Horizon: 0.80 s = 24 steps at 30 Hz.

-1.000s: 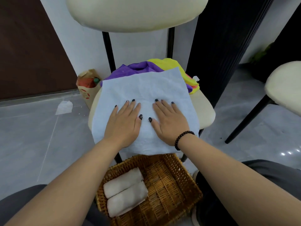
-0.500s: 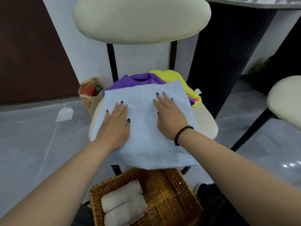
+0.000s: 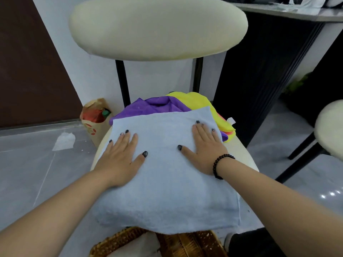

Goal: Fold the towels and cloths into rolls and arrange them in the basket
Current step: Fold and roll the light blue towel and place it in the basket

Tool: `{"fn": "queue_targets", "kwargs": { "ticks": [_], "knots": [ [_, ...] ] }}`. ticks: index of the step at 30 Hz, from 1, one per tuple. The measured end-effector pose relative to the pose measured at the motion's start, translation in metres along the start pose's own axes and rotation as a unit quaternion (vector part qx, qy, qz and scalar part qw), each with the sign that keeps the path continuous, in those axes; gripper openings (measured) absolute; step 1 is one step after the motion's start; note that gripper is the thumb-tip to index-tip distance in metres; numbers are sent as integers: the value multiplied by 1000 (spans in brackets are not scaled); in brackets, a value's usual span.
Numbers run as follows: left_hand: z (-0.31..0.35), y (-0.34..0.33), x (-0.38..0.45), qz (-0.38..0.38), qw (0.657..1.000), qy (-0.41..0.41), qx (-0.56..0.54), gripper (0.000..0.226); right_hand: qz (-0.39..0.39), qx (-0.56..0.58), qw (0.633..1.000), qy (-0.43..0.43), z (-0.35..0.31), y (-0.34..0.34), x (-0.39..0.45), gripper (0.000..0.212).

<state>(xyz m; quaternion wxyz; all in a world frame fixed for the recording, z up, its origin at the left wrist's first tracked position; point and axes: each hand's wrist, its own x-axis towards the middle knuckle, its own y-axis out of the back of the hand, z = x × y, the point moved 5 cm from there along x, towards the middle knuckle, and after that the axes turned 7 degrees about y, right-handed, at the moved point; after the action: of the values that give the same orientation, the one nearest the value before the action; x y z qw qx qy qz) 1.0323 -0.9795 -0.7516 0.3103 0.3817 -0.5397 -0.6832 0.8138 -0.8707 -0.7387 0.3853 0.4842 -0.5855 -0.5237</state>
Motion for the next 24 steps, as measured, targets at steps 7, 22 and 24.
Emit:
{"fn": "queue_targets", "kwargs": {
  "ticks": [7,22,24],
  "knots": [
    [41,32,33,113,991,-45,-61,59,156,-8,980,127,-40,36,38,55],
    [-35,13,73,16,996,59,-58,68,16,-45,998,-31,35,14,44,75],
    [-34,21,63,54,995,74,-43,65,45,-46,997,-35,27,21,39,66]
  ]
}}
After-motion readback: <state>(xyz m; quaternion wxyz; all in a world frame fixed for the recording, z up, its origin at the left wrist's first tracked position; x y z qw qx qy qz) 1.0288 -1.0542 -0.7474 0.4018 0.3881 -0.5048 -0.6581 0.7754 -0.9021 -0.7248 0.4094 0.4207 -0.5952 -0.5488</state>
